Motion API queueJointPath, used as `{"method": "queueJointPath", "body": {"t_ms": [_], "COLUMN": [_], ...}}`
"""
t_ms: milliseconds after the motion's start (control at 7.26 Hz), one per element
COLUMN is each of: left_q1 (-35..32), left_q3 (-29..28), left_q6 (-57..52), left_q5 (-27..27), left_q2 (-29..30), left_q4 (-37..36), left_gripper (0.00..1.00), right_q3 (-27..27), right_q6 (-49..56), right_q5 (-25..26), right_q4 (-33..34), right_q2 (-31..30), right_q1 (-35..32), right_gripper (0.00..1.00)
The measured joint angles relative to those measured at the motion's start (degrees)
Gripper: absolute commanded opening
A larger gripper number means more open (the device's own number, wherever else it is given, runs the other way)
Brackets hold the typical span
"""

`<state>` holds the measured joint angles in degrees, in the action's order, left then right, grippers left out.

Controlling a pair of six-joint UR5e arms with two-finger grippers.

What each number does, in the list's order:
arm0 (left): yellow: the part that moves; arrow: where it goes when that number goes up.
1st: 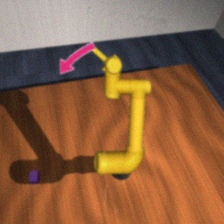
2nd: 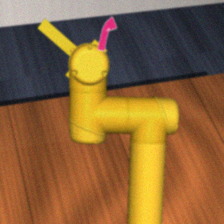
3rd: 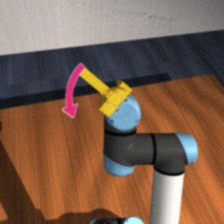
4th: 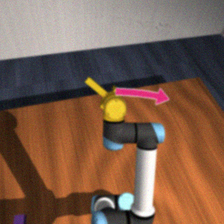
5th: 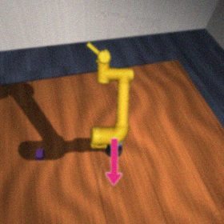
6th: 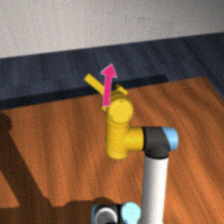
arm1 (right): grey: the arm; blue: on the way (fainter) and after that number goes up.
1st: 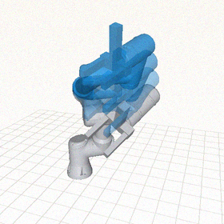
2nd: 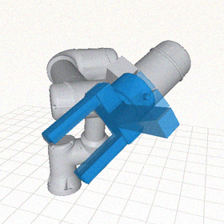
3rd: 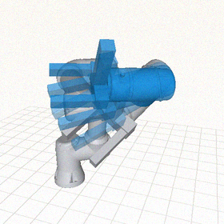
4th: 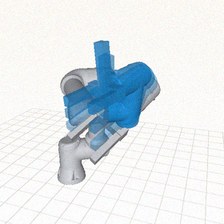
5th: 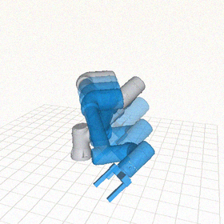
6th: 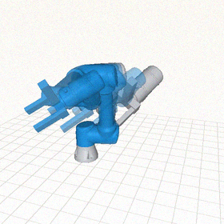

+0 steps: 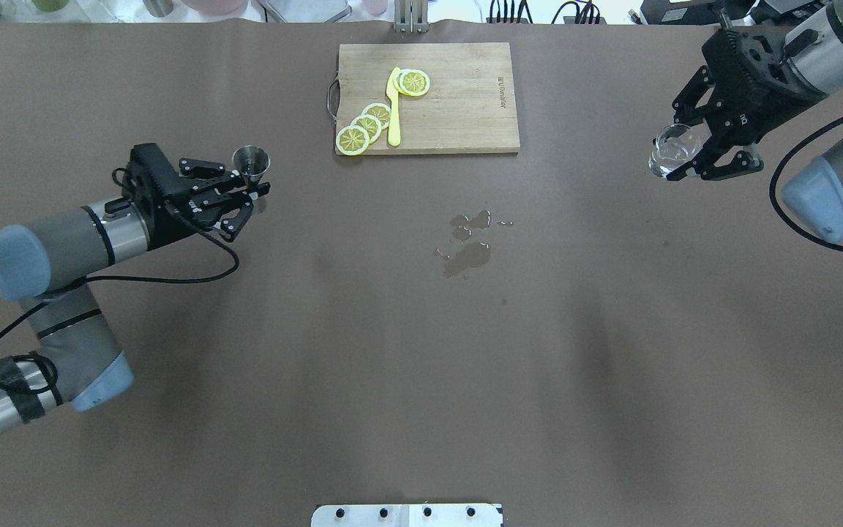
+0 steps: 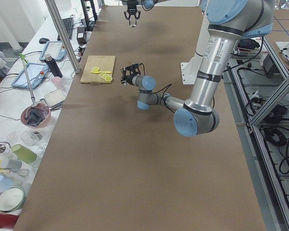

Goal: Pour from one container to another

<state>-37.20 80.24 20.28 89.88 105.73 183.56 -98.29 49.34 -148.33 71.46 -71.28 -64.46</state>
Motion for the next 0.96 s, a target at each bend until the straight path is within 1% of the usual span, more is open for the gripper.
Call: {"method": "queueJointPath", "body": {"t_ms": [138, 276, 551, 689, 965], "left_q1": [-0.9, -1.5, -2.1, -2.6, -5.8], "left_q3": [0.0, -0.2, -0.8, -2.2, -8.6], "left_q6": [0.1, 0.2, 0.2, 0.2, 0.1], "left_q5": [1.4, 2.5, 3.8, 4.3, 3.9], "left_q2": [-3.8, -6.8, -10.7, -11.6, -12.1], "left_q4": [5.1, 9.0, 14.0, 15.4, 20.0], "left_gripper": [0.00, 0.00, 0.00, 0.00, 0.00], "right_q3": [4.0, 6.9, 10.6, 12.6, 15.9], "right_q6": [0.0, 0.0, 0.0, 0.0, 0.1], "right_q5": [-2.8, -4.5, -6.8, -8.3, -10.1], "right_q4": [-4.3, -7.3, -12.5, -15.7, -22.5], "right_q2": [-0.2, -0.3, -1.4, -2.2, -4.7], "right_q1": [-1.4, -2.3, -2.9, -3.2, -3.6], "right_gripper": [0.00, 0.00, 0.00, 0.00, 0.00]}}
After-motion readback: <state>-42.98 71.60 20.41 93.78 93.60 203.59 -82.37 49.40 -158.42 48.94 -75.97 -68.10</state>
